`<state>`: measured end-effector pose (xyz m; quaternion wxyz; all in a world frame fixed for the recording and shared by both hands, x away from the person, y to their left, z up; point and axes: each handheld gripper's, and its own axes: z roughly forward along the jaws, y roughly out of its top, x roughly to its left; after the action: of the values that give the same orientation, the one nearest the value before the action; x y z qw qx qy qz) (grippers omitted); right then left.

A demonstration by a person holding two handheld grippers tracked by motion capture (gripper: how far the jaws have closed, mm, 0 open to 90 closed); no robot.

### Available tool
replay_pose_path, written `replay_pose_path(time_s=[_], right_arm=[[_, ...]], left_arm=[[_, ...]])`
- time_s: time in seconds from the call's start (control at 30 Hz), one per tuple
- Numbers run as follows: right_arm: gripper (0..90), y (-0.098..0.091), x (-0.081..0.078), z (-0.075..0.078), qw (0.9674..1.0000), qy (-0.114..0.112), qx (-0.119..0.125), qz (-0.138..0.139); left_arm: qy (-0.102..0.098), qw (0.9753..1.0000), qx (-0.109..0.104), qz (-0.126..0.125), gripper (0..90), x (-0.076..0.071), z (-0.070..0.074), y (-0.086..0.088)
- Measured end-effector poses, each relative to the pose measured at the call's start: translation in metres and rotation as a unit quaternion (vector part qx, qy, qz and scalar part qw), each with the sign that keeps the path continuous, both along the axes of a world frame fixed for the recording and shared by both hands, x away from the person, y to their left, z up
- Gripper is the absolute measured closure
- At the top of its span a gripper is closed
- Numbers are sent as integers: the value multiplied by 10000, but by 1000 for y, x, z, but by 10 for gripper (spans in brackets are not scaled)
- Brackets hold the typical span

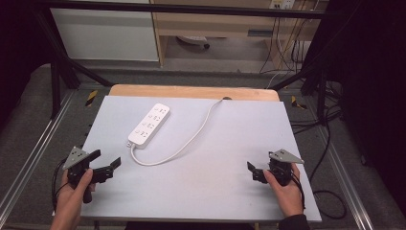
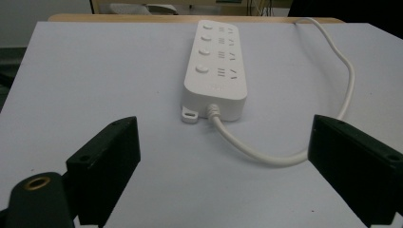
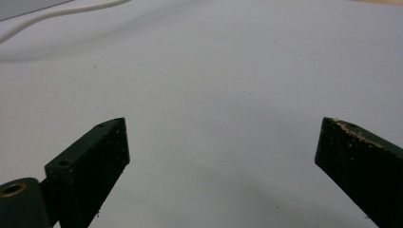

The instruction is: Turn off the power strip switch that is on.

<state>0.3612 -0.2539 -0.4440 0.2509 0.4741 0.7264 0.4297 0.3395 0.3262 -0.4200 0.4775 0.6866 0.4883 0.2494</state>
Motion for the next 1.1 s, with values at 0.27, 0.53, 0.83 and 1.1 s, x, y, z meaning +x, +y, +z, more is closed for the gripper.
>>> replay_pose_path(time_s=[0.27,0.53,0.83,1.1], right_arm=[[62,2,-1,1,9999,-104,-26,18],[76,3,5,-2,9998,-53,-103,147],[79,12,2,-2,9996,-77,-88,240],[72,14,1,-1,9994,-67,-87,336]], left_arm=[[-61,10000,20,-7,102,-2,2,-3],[-161,9998,15,-140,102,2,14,-16],[-29,9997,169,-197,95,30,28,-35],[90,9990,397,-165,100,59,45,-48]])
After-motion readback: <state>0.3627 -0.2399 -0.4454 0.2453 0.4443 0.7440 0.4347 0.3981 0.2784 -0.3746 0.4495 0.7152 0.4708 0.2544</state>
